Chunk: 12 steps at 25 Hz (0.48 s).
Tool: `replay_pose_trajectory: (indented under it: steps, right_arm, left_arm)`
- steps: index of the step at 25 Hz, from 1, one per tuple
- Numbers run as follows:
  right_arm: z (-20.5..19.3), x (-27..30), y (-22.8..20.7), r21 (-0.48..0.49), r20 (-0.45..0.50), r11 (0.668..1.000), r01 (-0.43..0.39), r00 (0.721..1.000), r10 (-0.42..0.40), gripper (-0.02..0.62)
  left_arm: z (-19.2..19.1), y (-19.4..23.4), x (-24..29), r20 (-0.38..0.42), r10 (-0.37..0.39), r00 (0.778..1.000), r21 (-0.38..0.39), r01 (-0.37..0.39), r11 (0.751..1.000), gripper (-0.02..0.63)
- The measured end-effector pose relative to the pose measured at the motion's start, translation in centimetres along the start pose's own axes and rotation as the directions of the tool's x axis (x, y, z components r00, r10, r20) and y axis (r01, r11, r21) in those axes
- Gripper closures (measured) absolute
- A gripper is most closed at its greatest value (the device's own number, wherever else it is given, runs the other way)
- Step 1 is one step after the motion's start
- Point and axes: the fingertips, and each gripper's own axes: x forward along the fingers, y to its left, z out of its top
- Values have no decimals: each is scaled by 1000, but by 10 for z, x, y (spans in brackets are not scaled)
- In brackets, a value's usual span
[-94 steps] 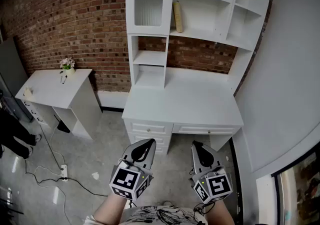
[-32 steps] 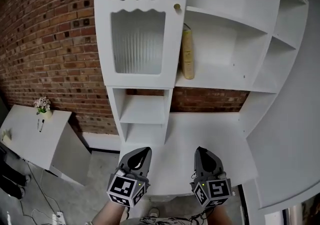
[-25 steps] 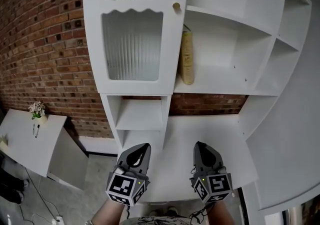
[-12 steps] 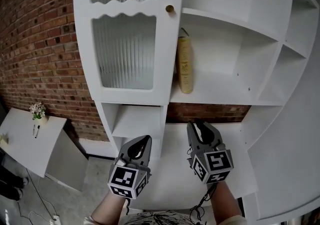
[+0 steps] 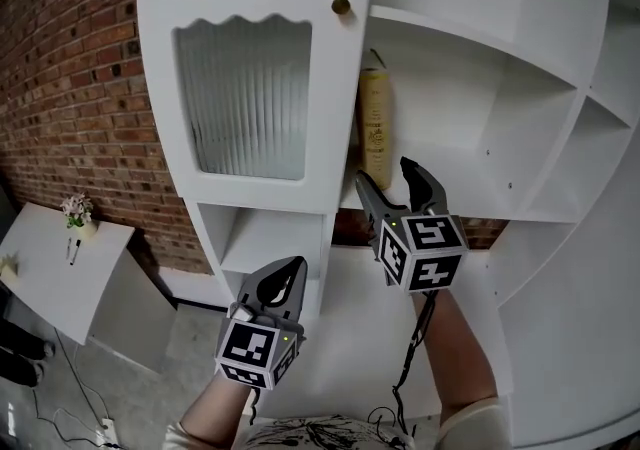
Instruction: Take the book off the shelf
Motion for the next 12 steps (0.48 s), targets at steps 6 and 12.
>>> replay_pose_trajectory:
  steps: [6,12]
  right_arm:
    - [7,45,-16,-32,-48,999,44,998,-45,284]
    - [12,72,-24,-51,-91,994,94,991,-99,289]
  left_arm:
    - [11,-4,9,36,-6,999,14,5,1000,594]
    - [12,-4,12,50,-11,999,9,11,1000,594]
